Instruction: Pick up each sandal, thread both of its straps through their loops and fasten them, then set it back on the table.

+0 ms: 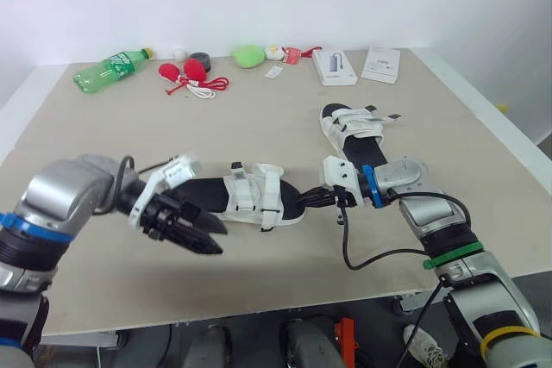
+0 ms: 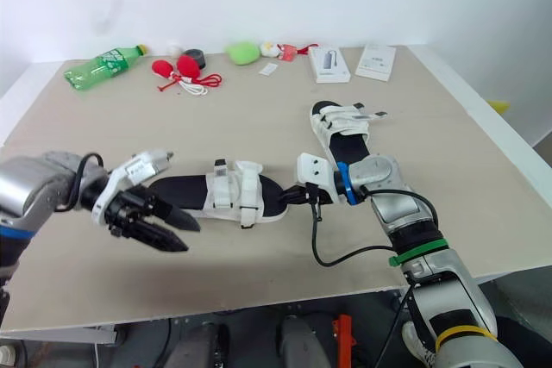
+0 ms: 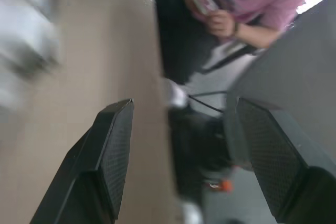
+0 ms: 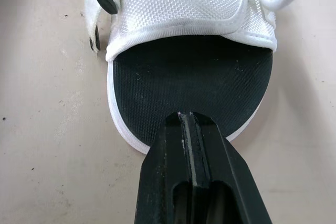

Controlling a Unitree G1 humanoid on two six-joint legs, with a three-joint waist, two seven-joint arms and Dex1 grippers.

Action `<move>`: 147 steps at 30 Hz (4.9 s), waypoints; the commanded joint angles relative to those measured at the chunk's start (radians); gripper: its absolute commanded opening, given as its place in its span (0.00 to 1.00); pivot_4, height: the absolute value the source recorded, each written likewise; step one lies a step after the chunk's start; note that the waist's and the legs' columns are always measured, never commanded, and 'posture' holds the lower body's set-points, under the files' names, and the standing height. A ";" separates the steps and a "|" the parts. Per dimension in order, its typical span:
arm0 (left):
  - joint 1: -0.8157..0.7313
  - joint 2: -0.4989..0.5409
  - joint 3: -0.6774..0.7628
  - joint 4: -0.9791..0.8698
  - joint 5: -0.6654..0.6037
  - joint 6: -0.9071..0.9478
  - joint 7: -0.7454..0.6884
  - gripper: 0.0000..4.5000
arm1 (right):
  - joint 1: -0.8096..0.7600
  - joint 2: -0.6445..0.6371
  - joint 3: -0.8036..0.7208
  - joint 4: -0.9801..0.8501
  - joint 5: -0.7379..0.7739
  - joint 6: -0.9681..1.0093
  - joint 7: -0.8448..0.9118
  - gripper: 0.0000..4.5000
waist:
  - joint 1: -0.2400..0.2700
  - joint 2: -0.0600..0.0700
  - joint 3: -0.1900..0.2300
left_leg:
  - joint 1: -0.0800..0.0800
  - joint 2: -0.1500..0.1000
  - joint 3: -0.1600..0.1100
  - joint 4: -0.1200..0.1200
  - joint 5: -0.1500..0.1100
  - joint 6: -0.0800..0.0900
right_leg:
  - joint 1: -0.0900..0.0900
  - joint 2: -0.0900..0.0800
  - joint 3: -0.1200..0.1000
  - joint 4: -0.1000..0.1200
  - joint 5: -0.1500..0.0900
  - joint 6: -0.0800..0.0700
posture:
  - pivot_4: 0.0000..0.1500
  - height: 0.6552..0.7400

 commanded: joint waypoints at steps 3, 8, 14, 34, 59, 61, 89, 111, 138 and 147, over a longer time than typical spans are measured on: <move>0.086 -0.125 0.032 -0.020 0.056 -0.105 0.209 0.71 | 0.013 -0.003 0.014 0.015 -0.027 0.008 -0.003 0.00 | 0.000 0.000 0.000 | 0.001 0.000 0.000 0.002 0.000 0.000 | 0.001 0.000 0.001 0.000 0.001 0.001 | 1.00 1.00; 0.153 -0.234 0.036 0.037 0.168 -0.343 0.339 0.71 | 0.013 -0.005 0.014 0.014 -0.029 0.007 0.000 0.00 | 0.000 0.000 0.000 | 0.001 0.000 0.001 0.001 0.000 0.000 | 0.000 0.000 0.002 0.000 0.001 0.001 | 1.00 1.00; 0.165 -0.302 0.046 0.045 0.177 -0.417 0.390 0.71 | 0.013 -0.007 0.014 0.012 -0.030 0.010 0.004 0.00 | 0.000 0.000 0.000 | 0.001 0.000 0.002 0.001 0.000 0.000 | 0.000 0.000 0.002 0.000 0.002 0.002 | 1.00 1.00; 0.106 -0.383 0.022 0.087 0.160 -0.354 0.409 0.15 | 0.010 -0.009 0.009 0.014 -0.032 0.016 -0.001 0.00 | 0.000 0.000 0.000 | 0.001 0.000 0.003 0.002 0.000 0.000 | 0.001 0.000 0.002 0.000 0.003 0.004 | 1.00 1.00; 0.275 -0.220 -0.050 -0.202 0.126 -0.323 0.342 0.01 | 0.009 -0.010 0.011 0.016 -0.031 0.019 0.007 0.00 | 0.000 0.000 0.000 | 0.001 0.000 0.002 0.000 -0.001 0.000 | 0.000 0.000 0.002 0.000 0.000 0.000 | 1.00 1.00; 0.257 -0.219 -0.060 -0.194 0.170 -0.365 0.361 0.01 | 0.009 -0.009 0.012 0.016 -0.031 0.018 0.008 0.00 | 0.000 0.000 0.000 | 0.001 0.000 0.002 0.000 -0.001 0.000 | 0.000 0.000 0.002 0.000 0.000 0.001 | 1.00 1.00; 0.056 -0.257 -0.152 0.113 0.596 -1.670 0.280 0.67 | 0.015 -0.017 0.014 0.018 -0.034 0.005 0.017 0.00 | 0.001 0.000 0.000 | 0.001 0.000 0.009 0.000 -0.002 0.001 | 0.000 -0.003 0.005 -0.001 0.003 0.004 | 1.00 1.00; -0.024 -0.293 -0.213 0.220 0.661 -1.636 0.259 0.01 | 0.008 -0.026 0.011 0.018 -0.035 0.021 0.018 0.00 | 0.002 0.000 0.000 | 0.001 0.000 0.009 0.001 -0.002 0.001 | 0.000 -0.002 0.006 -0.001 0.003 0.004 | 1.00 1.00; -0.017 -0.404 0.104 0.124 0.198 -0.679 0.466 0.01 | 0.000 -0.030 0.010 0.032 -0.037 0.015 0.022 0.00 | 0.001 0.000 0.000 | 0.001 0.000 0.007 0.002 -0.001 0.001 | 0.001 0.000 0.004 -0.001 0.005 0.008 | 1.00 1.00; 0.019 -0.310 -0.015 0.117 0.462 -1.194 0.312 0.01 | -0.001 -0.031 0.011 0.030 -0.038 0.013 0.029 0.00 | 0.002 0.000 0.000 | 0.001 -0.001 0.007 0.002 -0.002 0.000 | 0.001 -0.002 0.005 -0.001 0.004 0.007 | 1.00 1.00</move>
